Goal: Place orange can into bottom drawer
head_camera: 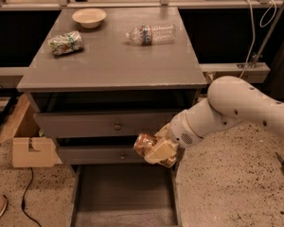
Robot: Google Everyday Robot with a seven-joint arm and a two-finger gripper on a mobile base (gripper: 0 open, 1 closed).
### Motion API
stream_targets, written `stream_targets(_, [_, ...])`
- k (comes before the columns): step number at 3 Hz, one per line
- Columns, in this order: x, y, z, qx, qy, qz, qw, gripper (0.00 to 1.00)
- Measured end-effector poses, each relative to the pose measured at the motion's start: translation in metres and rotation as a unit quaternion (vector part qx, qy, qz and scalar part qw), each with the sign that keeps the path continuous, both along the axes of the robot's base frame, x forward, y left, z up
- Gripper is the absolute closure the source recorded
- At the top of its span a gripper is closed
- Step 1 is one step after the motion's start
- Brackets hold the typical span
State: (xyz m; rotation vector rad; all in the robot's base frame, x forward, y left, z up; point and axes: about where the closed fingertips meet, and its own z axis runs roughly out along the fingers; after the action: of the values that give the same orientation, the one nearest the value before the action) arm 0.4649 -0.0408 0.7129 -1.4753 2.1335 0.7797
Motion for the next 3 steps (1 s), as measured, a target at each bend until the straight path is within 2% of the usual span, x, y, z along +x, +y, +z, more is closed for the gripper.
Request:
stream_targets(1, [0.001,0.0,-0.034,0.015,0.017,-0.012,0.9997,1.0])
stream_targets(2, [0.003,0.001,-0.094,0.034,0.029,-0.026,0.9986,1.0])
stream_targets(3, [0.01,0.013,-0.164,0.057,0.033,-0.025,0.9975,1.0])
